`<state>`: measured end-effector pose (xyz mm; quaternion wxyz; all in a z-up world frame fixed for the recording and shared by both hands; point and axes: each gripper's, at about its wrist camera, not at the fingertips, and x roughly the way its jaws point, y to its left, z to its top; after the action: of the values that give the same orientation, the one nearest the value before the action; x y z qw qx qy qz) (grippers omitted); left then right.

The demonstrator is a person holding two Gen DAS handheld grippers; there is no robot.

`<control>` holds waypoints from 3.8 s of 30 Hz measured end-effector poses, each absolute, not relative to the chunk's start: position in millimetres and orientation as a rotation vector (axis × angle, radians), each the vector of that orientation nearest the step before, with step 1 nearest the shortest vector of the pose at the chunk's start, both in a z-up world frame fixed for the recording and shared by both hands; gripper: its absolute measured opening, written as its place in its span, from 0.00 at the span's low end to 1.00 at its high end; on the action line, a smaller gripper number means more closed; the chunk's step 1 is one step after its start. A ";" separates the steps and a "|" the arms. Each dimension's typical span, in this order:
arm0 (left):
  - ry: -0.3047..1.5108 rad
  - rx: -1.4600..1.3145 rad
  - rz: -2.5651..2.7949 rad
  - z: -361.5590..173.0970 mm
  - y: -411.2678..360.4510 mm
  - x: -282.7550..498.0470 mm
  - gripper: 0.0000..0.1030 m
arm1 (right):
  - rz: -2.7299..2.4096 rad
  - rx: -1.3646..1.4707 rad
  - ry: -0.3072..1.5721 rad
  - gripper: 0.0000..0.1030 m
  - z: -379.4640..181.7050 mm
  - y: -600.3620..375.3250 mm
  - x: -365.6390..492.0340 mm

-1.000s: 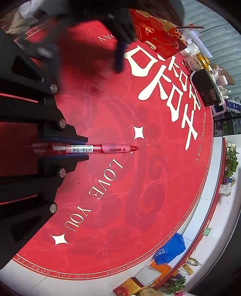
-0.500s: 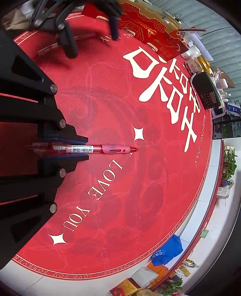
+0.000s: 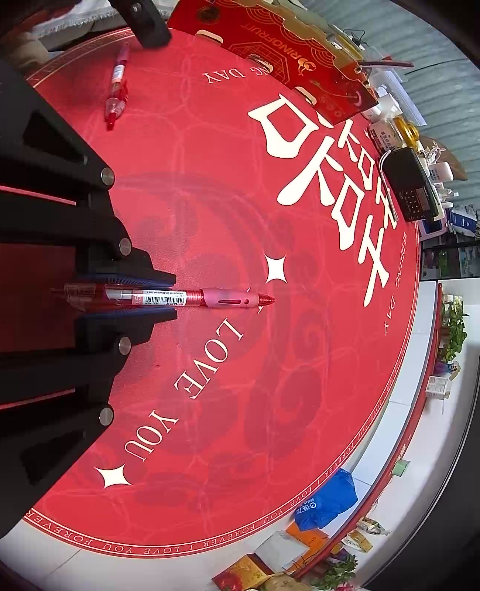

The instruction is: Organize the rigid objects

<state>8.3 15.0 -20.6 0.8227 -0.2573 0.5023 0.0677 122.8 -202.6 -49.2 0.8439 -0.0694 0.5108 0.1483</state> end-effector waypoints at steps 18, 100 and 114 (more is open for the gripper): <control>1.031 0.337 -0.051 -39.9 -38.7 33.5 1.00 | 0.321 -0.154 1.077 0.12 -49.4 -202.5 122.5; 0.684 -0.253 0.408 89.7 179.6 -3.6 0.13 | 0.756 -0.116 0.830 0.10 87.3 54.4 84.8; 0.808 -0.314 0.473 43.8 238.4 33.3 0.13 | 0.780 -0.240 0.950 0.10 40.6 141.4 118.8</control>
<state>33.3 238.4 43.8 0.8805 -0.1505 0.3880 0.2269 118.8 141.4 40.6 0.8103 -0.1125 0.4444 0.3650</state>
